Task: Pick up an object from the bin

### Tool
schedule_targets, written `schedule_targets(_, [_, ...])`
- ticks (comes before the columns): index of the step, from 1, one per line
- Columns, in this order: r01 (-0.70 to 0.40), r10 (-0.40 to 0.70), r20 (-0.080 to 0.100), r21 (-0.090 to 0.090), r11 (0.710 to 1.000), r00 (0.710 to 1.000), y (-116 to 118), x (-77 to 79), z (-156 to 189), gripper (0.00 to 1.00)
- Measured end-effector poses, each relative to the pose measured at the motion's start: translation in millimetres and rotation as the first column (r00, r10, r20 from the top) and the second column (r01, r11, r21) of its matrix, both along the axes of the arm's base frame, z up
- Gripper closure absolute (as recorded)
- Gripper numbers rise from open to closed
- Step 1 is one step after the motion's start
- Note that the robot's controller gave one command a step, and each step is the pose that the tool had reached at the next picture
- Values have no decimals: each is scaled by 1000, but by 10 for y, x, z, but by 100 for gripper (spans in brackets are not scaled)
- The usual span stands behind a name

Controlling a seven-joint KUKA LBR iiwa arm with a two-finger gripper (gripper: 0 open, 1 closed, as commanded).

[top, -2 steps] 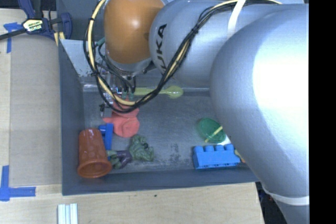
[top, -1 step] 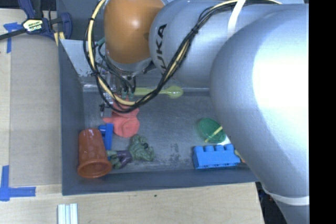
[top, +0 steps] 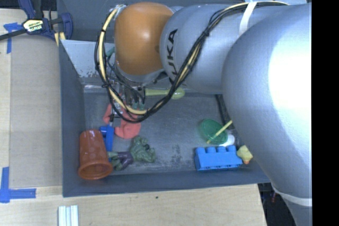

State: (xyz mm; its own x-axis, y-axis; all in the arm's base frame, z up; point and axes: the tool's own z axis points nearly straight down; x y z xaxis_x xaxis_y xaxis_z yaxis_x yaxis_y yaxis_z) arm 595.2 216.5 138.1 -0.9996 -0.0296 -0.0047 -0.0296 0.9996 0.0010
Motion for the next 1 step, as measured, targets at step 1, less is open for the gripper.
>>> schedule_targets(1, [-16,15,1,1,1000,1000,27,-260,-113,0])
